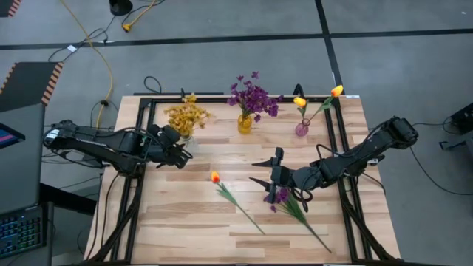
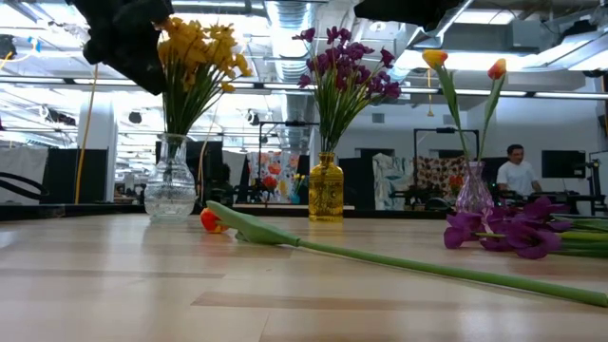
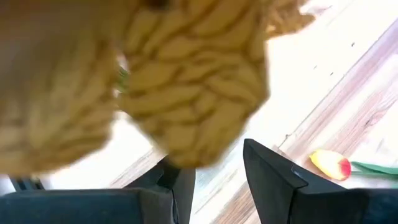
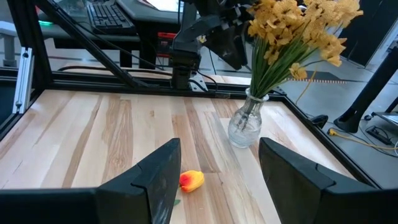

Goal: Sort flowers into vase by color
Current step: Put the purple flowers into the yellow vase

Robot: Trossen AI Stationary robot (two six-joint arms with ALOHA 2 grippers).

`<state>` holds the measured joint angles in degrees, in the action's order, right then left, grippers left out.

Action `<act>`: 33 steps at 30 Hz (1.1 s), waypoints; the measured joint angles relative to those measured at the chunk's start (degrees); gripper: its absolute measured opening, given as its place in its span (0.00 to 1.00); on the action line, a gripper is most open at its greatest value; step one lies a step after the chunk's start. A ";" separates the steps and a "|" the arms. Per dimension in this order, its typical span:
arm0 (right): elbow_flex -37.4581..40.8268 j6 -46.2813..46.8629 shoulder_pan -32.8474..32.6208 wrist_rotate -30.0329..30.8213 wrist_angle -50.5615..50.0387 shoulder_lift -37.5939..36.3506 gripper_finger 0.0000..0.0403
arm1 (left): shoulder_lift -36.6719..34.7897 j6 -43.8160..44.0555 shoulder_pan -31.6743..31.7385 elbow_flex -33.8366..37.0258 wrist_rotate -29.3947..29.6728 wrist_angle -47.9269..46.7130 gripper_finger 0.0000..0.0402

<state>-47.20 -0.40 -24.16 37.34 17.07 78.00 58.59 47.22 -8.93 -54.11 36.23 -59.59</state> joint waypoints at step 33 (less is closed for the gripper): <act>0.00 3.22 -4.54 -0.04 -5.54 -1.75 0.61 | -8.46 0.73 -18.97 -0.02 -2.74 7.88 0.31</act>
<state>-47.20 2.81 -28.70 37.30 11.53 76.25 50.13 47.95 -27.90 -54.13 33.50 -51.71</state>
